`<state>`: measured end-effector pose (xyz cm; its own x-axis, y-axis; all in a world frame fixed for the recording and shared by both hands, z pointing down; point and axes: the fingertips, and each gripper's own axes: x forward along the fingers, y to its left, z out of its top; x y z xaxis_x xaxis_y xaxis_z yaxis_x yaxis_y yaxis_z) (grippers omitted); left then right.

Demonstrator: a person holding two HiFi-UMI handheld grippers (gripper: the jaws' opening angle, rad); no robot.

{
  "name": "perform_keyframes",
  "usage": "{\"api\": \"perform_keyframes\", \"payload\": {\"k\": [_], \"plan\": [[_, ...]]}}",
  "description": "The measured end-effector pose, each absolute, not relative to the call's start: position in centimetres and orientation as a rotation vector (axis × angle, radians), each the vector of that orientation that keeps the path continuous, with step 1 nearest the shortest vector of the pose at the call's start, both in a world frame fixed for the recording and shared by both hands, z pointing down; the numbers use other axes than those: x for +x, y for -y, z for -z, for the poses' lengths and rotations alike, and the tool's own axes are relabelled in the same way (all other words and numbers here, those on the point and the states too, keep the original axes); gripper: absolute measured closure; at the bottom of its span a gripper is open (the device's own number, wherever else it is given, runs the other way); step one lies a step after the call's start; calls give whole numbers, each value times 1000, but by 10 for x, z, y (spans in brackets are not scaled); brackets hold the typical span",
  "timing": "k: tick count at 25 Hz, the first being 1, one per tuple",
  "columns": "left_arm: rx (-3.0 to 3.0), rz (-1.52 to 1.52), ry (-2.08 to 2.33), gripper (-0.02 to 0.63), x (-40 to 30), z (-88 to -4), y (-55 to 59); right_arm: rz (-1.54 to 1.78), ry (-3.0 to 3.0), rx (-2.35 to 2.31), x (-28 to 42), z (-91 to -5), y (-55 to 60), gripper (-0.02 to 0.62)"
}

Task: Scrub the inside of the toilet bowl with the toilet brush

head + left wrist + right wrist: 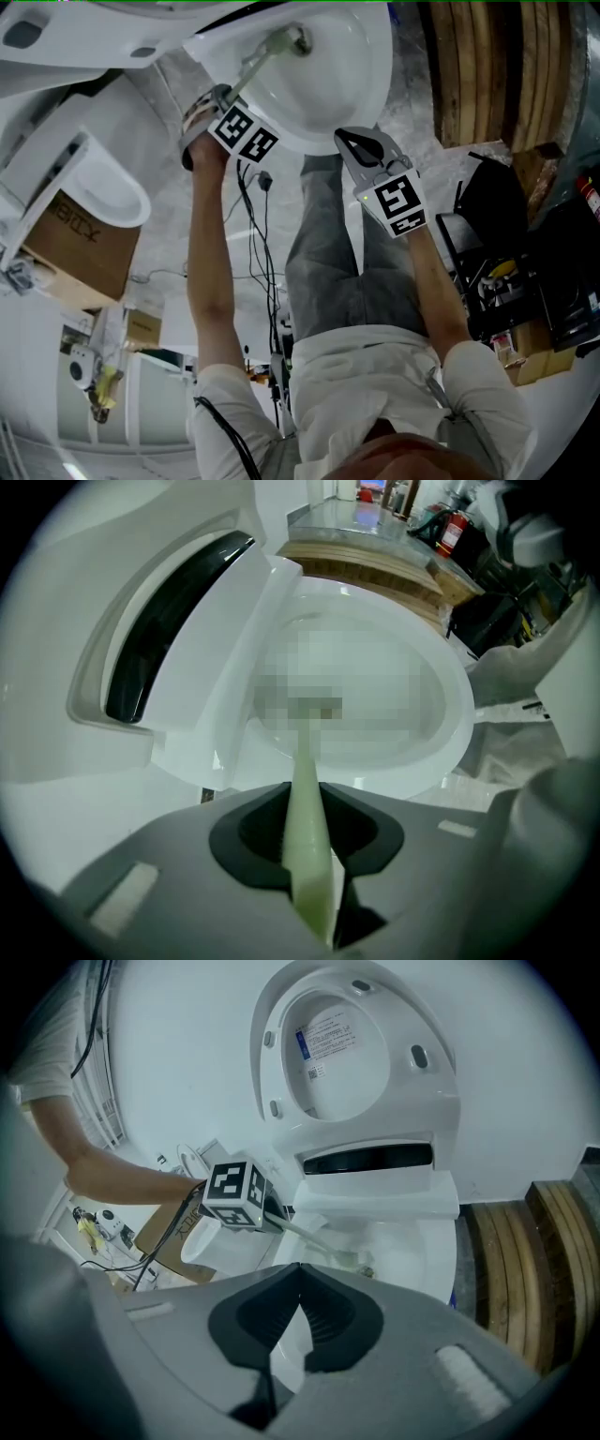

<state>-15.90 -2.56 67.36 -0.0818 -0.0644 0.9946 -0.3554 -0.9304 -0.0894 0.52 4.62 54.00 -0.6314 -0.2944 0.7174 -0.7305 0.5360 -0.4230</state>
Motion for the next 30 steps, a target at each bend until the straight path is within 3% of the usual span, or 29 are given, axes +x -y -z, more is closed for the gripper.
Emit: {"api": "perform_keyframes", "payload": {"k": [18,30], "plan": [[1583,-1547,834,500,-155,-649,26,-977,2203,799,4,-539,-50,592],[1565,-1451,916,500,-113,-654,44,-985,2195,802,16,-540,-50,592]]}}
